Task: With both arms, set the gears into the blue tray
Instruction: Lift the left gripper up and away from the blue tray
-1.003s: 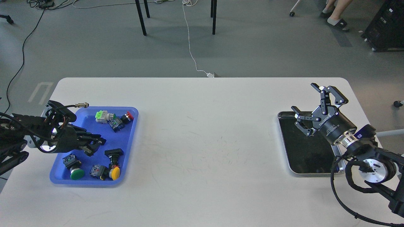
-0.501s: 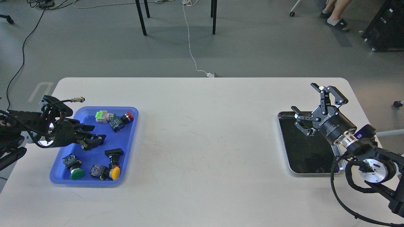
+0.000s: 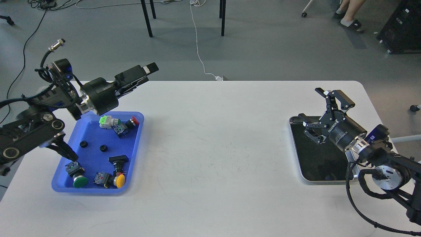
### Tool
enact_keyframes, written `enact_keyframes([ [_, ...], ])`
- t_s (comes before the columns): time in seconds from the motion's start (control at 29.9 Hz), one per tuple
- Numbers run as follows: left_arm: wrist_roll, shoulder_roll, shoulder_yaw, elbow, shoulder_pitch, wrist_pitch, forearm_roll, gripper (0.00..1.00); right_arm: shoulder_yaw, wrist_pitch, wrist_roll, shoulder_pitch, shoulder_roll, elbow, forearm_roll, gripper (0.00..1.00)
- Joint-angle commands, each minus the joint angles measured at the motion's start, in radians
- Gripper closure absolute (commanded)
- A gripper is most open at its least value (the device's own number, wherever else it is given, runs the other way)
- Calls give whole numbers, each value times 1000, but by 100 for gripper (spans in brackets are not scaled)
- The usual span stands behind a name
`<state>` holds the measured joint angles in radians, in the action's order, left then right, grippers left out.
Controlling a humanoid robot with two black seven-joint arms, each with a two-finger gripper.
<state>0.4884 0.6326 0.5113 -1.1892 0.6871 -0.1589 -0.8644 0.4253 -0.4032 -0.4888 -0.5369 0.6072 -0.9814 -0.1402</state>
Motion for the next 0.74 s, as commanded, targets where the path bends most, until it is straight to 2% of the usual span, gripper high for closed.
enact_keyframes([
  [0.0,0,-131,134,-1,-128,38,68,2,12,52,0,2,-1,3,-7,1],
  [0.07,0,-218,225,6,-204,51,76,2,18,73,0,0,-1,1,-6,1],
  [0.23,-4,-379,401,88,-305,44,77,2,24,73,0,0,-1,1,-1,1],
  [0.27,-36,-398,424,100,-316,41,71,2,24,72,0,2,-1,1,-1,1],
  [0.33,-86,-412,449,109,-349,38,70,2,24,66,0,3,-3,4,-2,1],
  [0.4,-111,-419,482,125,-380,32,70,2,24,66,0,5,-4,6,-1,1],
  [0.53,-126,-453,519,149,-412,-31,70,2,24,73,0,8,-30,10,-2,1],
  [0.7,-129,-456,532,149,-412,-48,74,2,24,70,0,5,-30,7,-2,1],
])
